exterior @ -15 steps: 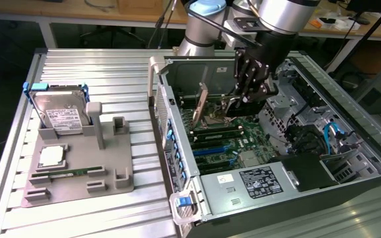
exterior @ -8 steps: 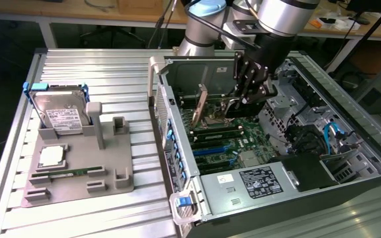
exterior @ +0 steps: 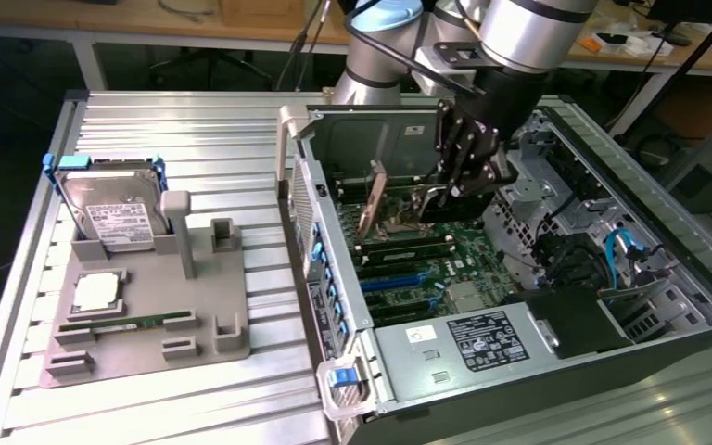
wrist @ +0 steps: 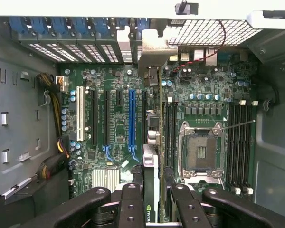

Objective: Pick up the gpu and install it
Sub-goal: 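Insert the gpu into the slot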

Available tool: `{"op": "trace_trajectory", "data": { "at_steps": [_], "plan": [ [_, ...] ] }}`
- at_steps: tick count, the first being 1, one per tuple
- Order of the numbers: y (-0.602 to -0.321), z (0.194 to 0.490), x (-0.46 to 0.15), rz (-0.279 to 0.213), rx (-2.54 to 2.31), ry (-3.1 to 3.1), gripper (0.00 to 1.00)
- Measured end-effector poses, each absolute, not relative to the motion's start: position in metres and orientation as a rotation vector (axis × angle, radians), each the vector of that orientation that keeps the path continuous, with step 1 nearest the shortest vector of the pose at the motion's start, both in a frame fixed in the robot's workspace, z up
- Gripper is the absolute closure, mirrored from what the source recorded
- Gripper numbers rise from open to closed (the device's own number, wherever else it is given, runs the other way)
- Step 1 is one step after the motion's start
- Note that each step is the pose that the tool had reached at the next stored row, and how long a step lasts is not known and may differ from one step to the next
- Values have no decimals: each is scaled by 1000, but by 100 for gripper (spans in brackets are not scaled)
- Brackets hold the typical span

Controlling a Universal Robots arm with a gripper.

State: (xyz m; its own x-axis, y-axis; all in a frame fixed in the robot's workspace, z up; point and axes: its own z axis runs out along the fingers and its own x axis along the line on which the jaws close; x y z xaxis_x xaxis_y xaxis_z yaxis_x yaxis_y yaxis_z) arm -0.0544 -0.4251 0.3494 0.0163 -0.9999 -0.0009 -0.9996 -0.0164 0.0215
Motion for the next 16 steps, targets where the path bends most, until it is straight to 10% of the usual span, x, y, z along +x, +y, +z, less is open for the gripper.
{"op": "trace_trajectory", "data": {
  "at_steps": [16],
  "plan": [
    [-425, 338, -54, -24, 2229, -2193, 73]
  ]
}}
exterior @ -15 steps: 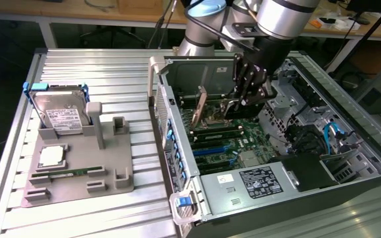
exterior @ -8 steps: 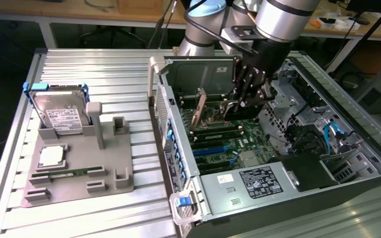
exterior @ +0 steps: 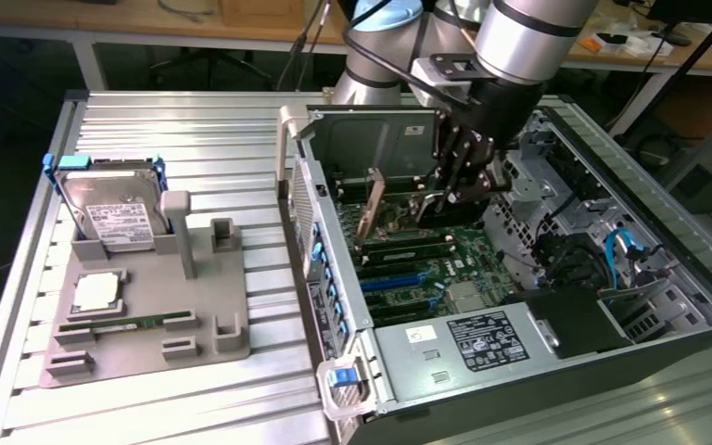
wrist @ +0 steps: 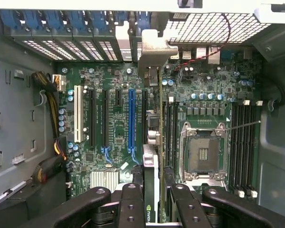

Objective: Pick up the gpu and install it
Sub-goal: 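Insert the gpu into the slot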

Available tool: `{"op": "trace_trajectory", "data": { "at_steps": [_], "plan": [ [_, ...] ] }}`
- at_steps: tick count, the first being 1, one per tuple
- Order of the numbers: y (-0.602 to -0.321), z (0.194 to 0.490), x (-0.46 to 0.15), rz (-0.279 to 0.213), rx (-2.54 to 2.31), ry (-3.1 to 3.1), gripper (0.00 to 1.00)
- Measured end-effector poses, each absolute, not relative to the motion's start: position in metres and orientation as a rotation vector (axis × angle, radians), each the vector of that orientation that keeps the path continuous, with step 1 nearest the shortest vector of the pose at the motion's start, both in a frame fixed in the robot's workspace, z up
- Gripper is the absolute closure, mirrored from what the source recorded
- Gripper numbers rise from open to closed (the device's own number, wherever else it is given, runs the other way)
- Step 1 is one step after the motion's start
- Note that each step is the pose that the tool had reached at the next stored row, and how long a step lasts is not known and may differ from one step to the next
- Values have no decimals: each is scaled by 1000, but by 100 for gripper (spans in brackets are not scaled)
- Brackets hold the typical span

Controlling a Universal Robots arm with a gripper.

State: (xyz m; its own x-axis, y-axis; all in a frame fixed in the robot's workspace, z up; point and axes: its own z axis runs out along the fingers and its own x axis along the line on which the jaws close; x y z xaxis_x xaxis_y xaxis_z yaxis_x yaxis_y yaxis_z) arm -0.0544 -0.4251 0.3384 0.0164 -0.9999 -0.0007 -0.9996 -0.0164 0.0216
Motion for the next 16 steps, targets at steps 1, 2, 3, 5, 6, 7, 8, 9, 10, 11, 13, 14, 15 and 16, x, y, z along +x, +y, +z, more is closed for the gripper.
{"op": "trace_trajectory", "data": {
  "at_steps": [1, 2, 3, 5, 6, 7, 8, 9, 10, 11, 13, 14, 15, 16],
  "plan": [
    [-425, 337, -54, -24, 2229, -2193, 73],
    [-425, 337, -54, -24, 2229, -2193, 73],
    [-425, 336, -54, -24, 2229, -2193, 73],
    [-425, 335, -54, -24, 2229, -2193, 73],
    [-425, 334, -54, -24, 2229, -2193, 73],
    [-425, 333, -54, -24, 2229, -2193, 73],
    [-425, 333, -54, -24, 2229, -2193, 73],
    [-425, 332, -54, -24, 2229, -2193, 73],
    [-425, 332, -54, -24, 2229, -2193, 73],
    [-425, 331, -54, -24, 2229, -2193, 73],
    [-425, 329, -54, -24, 2229, -2192, 73],
    [-425, 329, -54, -24, 2229, -2192, 73],
    [-425, 329, -54, -24, 2229, -2192, 73],
    [-425, 329, -54, -24, 2229, -2192, 73]
  ]
}}
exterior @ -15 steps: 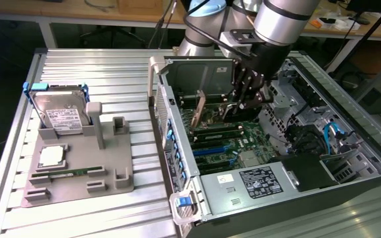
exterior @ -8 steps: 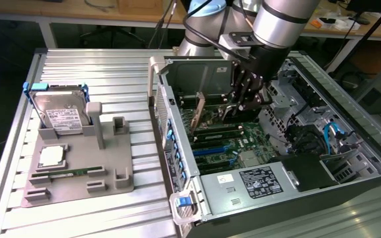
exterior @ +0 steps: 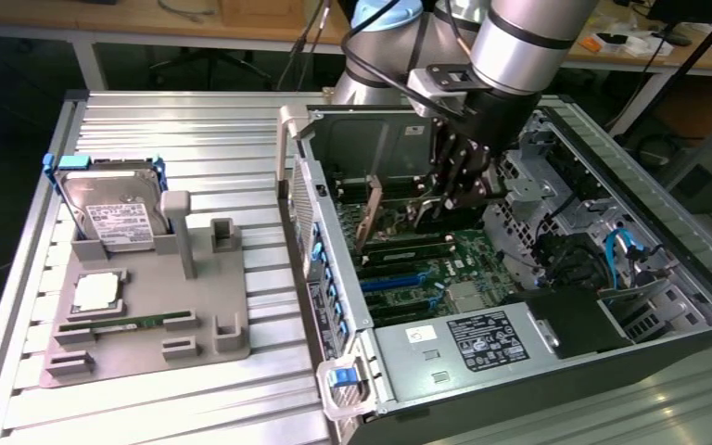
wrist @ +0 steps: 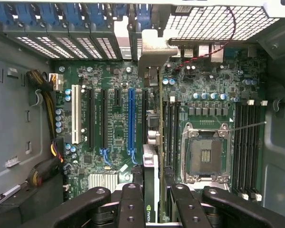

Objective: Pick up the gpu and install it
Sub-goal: 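Insert the gpu into the slot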

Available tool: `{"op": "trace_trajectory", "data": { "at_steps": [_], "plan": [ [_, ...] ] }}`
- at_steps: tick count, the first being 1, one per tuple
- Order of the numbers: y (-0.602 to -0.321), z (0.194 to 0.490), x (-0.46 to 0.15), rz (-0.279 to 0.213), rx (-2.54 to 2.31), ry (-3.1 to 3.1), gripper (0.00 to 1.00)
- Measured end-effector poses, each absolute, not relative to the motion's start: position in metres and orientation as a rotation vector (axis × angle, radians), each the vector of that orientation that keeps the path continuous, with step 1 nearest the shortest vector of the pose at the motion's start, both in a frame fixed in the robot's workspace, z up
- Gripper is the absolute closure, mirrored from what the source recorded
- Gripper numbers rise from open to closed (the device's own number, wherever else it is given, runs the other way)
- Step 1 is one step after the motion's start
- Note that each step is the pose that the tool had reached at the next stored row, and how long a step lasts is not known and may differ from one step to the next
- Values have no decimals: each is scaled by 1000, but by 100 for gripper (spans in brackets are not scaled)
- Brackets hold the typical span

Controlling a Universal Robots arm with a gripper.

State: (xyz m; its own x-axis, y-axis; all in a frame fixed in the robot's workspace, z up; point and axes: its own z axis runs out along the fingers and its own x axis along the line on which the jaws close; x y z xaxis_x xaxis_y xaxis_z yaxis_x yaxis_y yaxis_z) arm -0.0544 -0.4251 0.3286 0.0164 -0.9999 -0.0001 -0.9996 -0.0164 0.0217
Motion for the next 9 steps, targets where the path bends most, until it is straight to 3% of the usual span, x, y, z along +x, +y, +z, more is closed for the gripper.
{"op": "trace_trajectory", "data": {
  "at_steps": [9],
  "plan": [
    [-425, 328, -54, -24, 2228, -2192, 73]
  ]
}}
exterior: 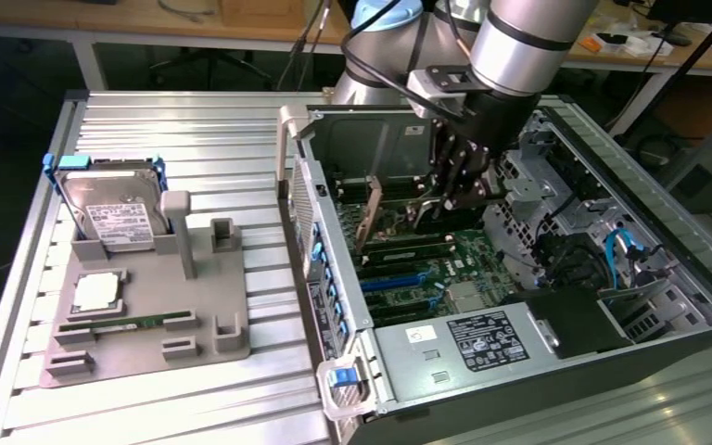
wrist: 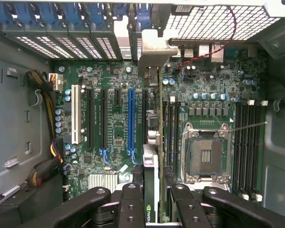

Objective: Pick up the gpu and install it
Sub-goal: 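Insert the gpu into the slot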

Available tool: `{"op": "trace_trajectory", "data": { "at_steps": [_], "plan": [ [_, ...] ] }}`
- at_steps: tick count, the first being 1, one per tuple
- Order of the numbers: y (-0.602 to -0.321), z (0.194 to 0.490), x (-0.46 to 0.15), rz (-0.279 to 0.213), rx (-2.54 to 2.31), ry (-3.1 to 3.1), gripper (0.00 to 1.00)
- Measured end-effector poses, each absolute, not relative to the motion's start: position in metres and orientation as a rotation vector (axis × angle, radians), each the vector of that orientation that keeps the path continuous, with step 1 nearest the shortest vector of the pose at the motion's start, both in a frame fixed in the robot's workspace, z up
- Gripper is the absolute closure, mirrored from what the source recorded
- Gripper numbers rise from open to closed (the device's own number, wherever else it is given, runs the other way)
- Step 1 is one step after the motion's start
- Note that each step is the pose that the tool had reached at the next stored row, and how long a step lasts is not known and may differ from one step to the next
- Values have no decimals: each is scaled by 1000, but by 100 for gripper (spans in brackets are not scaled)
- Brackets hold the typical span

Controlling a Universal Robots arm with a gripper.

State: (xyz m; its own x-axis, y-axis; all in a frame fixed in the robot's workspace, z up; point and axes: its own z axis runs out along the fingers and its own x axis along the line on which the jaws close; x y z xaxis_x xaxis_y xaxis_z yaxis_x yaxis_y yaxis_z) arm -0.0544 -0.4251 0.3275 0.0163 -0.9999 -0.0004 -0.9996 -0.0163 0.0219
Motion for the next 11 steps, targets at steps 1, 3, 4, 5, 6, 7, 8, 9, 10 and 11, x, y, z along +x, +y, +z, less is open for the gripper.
{"op": "trace_trajectory", "data": {
  "at_steps": [1, 3, 4, 5, 6, 7, 8, 9, 10, 11],
  "plan": [
    [-425, 327, -54, -24, 2228, -2192, 73],
    [-425, 327, -54, -24, 2228, -2192, 73],
    [-425, 326, -54, -24, 2229, -2192, 73],
    [-425, 325, -54, -24, 2228, -2192, 73],
    [-425, 324, -54, -24, 2228, -2192, 73],
    [-425, 323, -54, -24, 2228, -2192, 73],
    [-425, 322, -54, -24, 2228, -2192, 73],
    [-425, 322, -54, -24, 2228, -2192, 73],
    [-425, 321, -54, -24, 2228, -2192, 73],
    [-425, 320, -54, -24, 2228, -2192, 73]
  ]
}}
